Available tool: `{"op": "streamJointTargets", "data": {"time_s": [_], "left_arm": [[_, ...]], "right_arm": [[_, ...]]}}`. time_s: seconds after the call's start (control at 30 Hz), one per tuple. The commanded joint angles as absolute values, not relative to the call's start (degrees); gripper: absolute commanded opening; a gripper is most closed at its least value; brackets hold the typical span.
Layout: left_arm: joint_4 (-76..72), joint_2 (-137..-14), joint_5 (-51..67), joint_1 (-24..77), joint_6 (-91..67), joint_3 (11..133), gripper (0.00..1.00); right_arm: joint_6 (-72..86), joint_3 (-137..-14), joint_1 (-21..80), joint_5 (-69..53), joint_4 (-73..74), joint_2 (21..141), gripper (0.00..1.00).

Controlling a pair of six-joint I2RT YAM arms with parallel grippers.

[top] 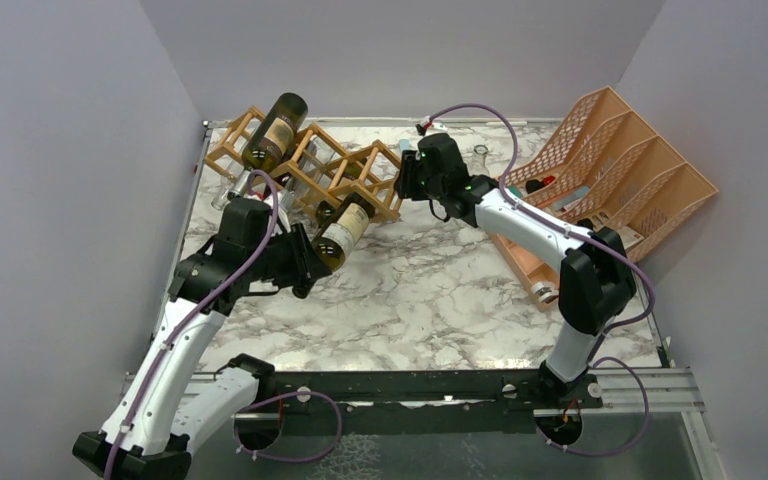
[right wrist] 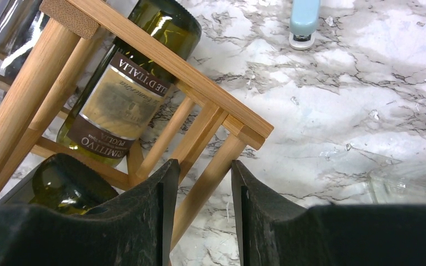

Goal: Take the wine bottle off the wine rack

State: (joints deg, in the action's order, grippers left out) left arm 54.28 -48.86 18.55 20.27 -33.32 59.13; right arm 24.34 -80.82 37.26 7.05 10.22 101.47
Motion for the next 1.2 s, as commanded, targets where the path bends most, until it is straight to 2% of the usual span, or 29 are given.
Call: {"op": "streamJointTargets", "data": {"time_s": [0.0,0.17,0.37,0.6,0.73,0.93,1.17], "left_arm": [[54.2,-46.7,18.1,20.2,-31.8,63.9,0.0],[57.3,-46.8,18.8,20.2,-30.6,66.4,0.0],[61.8,-48.0,19.8,20.2,-27.7,69.2,0.0],[65.5,-49.9,23.3,20.2,-24.8,70.5,0.0],[66.9,-50.4,23.7,20.2,-23.3,71.0,0.0],[66.4,-51.8,24.0,21.5,-22.8,68.2,0.0],[66.2,-52.3,24.4,22.7,-22.7,67.3,0.0]], "right_arm": [[23.0,-82.7,38.1,6.0,10.1,103.4,0.43],[20.7,-83.7,38.0,4.8,10.9,102.6,0.48],[16.0,-84.7,38.0,4.0,12.6,100.3,0.69],[7.9,-87.4,38.0,3.9,20.0,96.7,0.99],[2.8,-85.7,38.1,2.7,22.8,91.7,1.0],[-5.7,-71.8,39.6,-13.4,11.8,79.8,1.0],[-19.6,-59.1,51.5,-24.4,-1.9,74.8,1.0]]}}
